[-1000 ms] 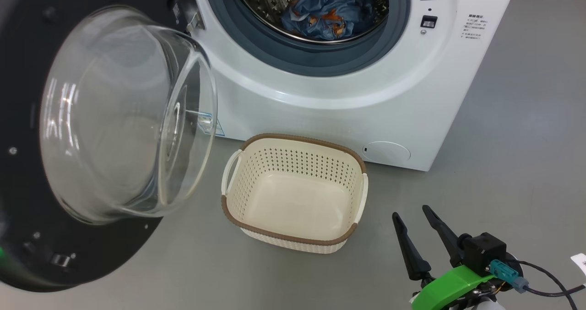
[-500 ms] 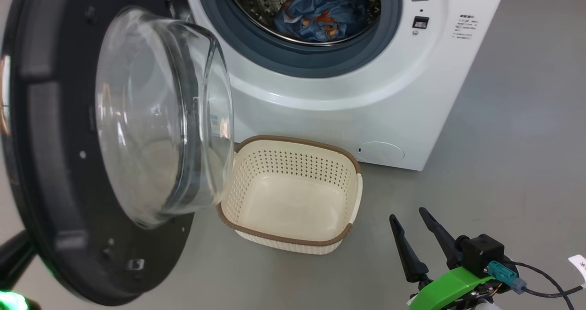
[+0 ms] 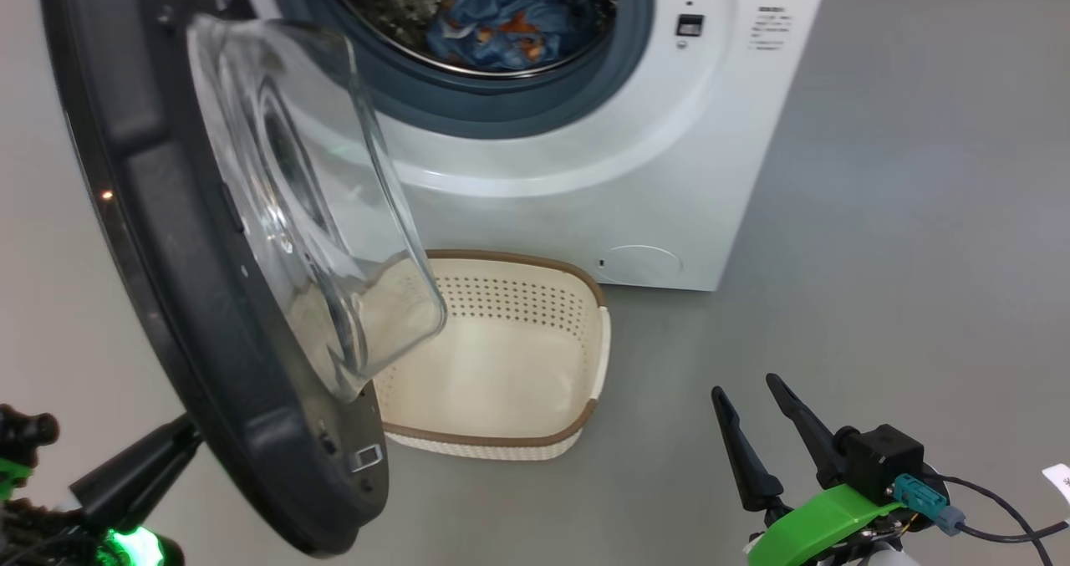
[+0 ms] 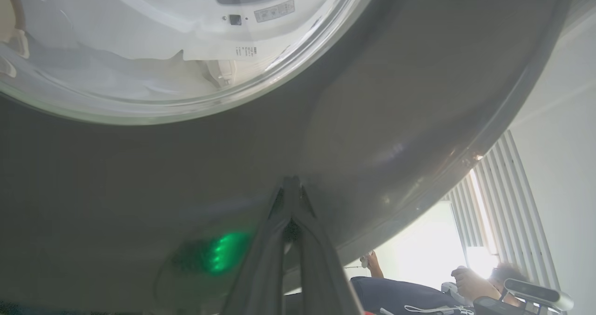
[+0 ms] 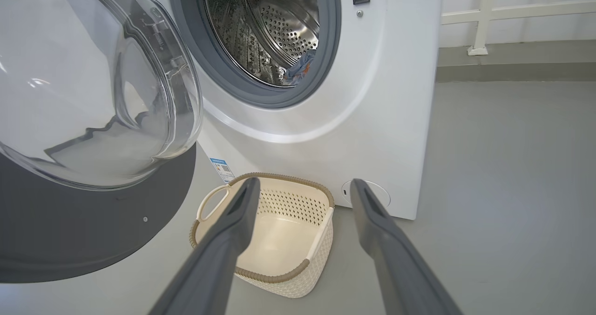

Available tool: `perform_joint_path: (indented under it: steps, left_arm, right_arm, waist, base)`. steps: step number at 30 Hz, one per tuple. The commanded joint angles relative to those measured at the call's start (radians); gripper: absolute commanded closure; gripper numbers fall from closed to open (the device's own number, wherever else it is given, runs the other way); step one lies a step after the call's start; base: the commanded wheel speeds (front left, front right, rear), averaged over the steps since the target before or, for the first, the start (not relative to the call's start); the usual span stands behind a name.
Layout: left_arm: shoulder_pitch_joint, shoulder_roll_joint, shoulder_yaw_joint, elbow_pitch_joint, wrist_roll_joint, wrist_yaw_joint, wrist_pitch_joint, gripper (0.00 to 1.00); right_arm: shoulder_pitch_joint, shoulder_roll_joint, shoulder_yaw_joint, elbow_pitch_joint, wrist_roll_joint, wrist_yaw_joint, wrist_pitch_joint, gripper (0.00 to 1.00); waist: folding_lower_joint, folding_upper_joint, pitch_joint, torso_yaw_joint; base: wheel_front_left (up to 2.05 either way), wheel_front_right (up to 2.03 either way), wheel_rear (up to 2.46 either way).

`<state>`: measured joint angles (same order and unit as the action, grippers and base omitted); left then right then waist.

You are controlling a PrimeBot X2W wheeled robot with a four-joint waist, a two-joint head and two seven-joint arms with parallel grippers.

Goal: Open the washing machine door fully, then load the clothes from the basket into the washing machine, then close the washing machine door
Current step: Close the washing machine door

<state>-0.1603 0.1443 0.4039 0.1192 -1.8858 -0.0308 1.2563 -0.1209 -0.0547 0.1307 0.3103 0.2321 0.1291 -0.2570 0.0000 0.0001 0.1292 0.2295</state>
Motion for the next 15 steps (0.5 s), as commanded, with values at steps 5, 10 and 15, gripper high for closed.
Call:
perform_joint_path:
  steps: [5, 10, 15]
  left_arm:
    - [-0.019, -0.013, 0.003, -0.038, 0.023, -0.017, -0.018, 1.0]
    - [-0.044, -0.042, -0.025, -0.043, 0.021, -0.027, -0.024, 1.0]
    - [-0.072, -0.065, -0.064, -0.047, 0.038, -0.046, -0.046, 1.0]
  right_arm:
    - [-0.002, 0.005, 0.015, -0.039, 0.006, 0.002, -0.005, 0.0]
    - [0.005, 0.005, 0.009, -0.052, 0.006, 0.002, -0.005, 0.0]
    - [0.012, 0.005, 0.01, -0.063, 0.013, 0.002, -0.005, 0.0]
  waist:
    - [0.0, -0.0001, 0.024, -0.076]
    - [0.0, -0.0001, 0.037, -0.132]
    - [0.0, -0.0001, 0.048, -0.186]
  base:
    - [0.0, 0.0, 0.0]
    - [0.0, 0.0, 0.0]
    - [0.0, 0.0, 0.0]
